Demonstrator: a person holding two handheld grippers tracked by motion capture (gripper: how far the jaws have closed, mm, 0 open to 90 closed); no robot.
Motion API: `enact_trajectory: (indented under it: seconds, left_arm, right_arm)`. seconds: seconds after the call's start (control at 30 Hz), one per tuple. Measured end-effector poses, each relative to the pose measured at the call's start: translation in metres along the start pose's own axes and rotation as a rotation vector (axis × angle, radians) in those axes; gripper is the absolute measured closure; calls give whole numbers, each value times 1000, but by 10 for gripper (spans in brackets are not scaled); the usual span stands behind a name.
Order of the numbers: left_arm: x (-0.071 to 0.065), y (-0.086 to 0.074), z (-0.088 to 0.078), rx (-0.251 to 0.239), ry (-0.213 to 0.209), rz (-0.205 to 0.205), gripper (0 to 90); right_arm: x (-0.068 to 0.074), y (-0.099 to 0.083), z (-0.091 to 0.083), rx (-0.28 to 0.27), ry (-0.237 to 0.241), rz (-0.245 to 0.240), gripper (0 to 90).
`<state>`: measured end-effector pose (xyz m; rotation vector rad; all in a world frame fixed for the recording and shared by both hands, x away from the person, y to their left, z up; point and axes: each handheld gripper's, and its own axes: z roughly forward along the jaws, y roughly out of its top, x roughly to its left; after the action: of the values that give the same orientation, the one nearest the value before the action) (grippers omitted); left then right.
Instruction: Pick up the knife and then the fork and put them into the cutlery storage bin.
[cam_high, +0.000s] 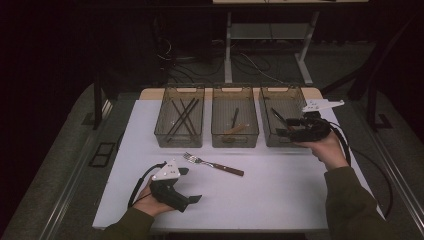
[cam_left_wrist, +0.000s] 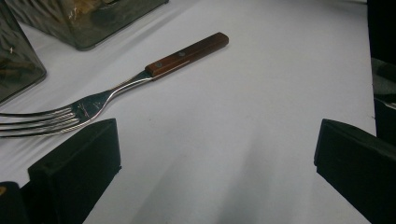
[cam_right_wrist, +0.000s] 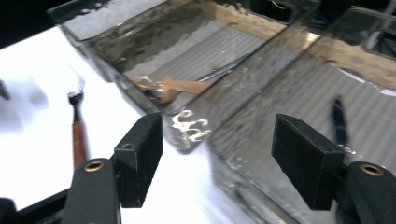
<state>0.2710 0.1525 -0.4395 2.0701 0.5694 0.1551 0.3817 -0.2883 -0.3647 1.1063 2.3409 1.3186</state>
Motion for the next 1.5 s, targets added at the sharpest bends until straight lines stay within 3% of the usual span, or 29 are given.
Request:
enact_trajectory:
  seconds: [0.37, 0.63, 1.2, 1.5]
  left_arm:
    - [0, 0, 0, -5, 3, -8, 0]
    - [0, 0, 0, -4, 6, -4, 0]
    - [1, 0, 1, 1, 2, -1, 0]
    - [1, 0, 1, 4, 0, -1, 0]
  right_arm:
    - [29, -23, 13, 1, 81, -31, 316]
    - [48, -33, 25, 18, 112, -57, 316]
    - [80, -29, 59, 43, 191, -112, 352]
    - [96, -25, 85, 107, 237, -149, 443]
